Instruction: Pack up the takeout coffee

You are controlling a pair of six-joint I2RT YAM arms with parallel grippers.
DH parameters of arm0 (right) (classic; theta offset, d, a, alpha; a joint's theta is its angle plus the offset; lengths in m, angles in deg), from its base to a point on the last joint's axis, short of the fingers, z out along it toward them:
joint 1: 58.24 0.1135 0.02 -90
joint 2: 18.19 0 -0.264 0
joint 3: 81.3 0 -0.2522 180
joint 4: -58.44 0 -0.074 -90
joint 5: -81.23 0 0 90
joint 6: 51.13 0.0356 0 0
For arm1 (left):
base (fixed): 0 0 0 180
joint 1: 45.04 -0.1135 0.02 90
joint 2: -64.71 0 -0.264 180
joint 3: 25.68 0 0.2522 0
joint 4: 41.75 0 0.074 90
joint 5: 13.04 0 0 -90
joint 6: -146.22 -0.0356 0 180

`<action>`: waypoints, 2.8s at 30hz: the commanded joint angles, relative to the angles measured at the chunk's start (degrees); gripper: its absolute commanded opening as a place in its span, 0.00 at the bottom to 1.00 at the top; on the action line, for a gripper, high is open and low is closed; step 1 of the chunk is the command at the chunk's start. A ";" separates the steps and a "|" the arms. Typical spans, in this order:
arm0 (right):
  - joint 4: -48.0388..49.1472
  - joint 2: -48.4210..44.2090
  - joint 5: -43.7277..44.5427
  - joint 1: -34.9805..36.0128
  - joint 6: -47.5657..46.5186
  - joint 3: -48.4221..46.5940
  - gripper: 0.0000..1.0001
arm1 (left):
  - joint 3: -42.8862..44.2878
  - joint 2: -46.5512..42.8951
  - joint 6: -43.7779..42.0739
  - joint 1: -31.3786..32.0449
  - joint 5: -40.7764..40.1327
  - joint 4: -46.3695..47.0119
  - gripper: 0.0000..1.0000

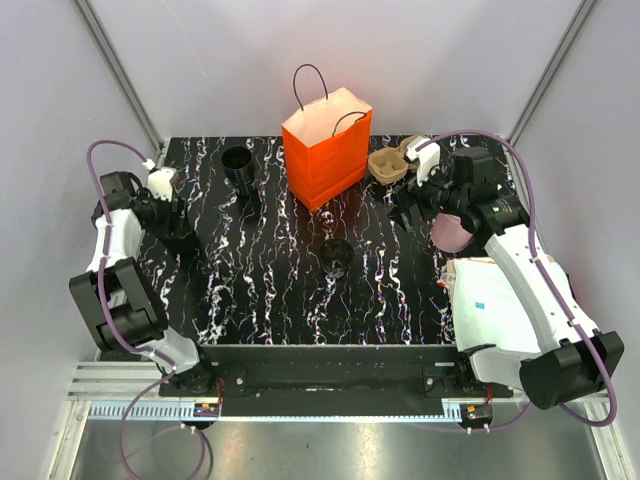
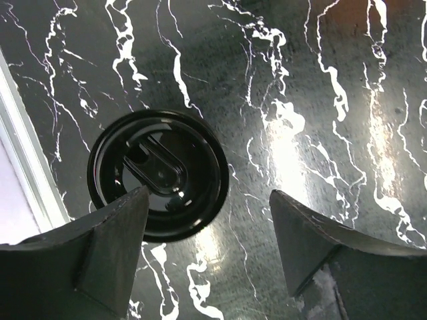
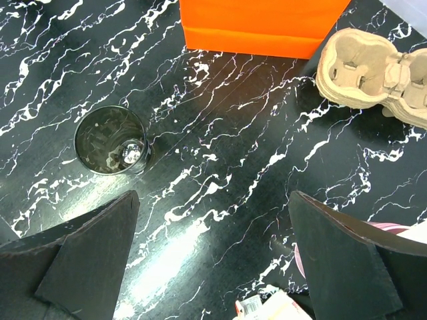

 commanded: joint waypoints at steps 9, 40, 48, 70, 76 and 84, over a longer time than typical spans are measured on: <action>1.96 -0.29 -1.69 0.38 0.56 -0.60 1.00 | 0.37 2.57 -0.99 1.38 -0.96 5.47 0.61; 1.70 -0.82 -2.57 0.38 1.00 -0.33 1.00 | -2.01 5.03 -2.39 1.91 -2.98 6.71 0.35; 1.79 -1.08 -2.57 0.38 1.18 -0.60 1.00 | -1.75 3.54 -2.04 1.99 -2.19 6.09 0.28; 0.99 -2.49 -3.19 0.38 1.09 -0.95 1.00 | 0.10 -0.16 -3.09 1.82 -1.84 3.89 0.51; 0.91 -2.58 -3.36 0.38 1.09 -0.86 1.00 | 1.94 3.44 -3.36 1.91 -2.80 4.51 0.51; 0.91 -2.23 -3.45 0.38 1.09 -0.86 1.00 | 2.74 4.94 -3.36 1.91 -3.16 4.24 0.40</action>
